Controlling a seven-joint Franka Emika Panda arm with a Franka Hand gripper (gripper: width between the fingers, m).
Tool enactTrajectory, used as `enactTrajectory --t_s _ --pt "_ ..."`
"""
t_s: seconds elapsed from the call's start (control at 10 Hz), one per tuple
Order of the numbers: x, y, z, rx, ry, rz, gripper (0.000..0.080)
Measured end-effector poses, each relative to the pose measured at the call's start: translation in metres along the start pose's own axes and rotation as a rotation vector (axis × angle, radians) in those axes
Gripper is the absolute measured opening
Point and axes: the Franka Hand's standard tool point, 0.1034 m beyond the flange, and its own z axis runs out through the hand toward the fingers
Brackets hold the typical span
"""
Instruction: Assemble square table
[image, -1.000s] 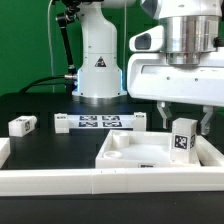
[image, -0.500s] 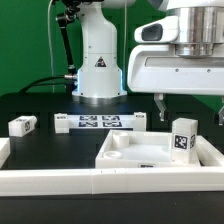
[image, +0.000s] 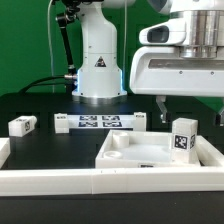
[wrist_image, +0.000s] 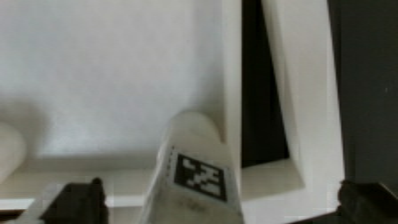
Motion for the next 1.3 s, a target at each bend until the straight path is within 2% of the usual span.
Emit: enactTrajectory --t_s 0.3,0.7,0.8,0.9,1.0,1.2,1.3 --pt "-0.004 0.016 -0.001 -0.003 -0.017 -0.15 0.0649" --pt "-0.011 0.018 0.002 -0.003 -0.015 -0.139 0.0649" --pt "-0.022 0.027 0.002 0.0 -0.007 -0.147 0.0649" --pt "-0.039 0.041 0.001 0.0 -0.017 -0.148 0.0649" --pt "-0.048 0.052 0.0 0.001 -0.021 -0.157 0.0649" --pt "-0.068 0.079 0.008 -0.003 -0.018 -0.186 0.0649" --pt "-0.071 0.078 0.008 -0.003 -0.02 -0.178 0.0649"
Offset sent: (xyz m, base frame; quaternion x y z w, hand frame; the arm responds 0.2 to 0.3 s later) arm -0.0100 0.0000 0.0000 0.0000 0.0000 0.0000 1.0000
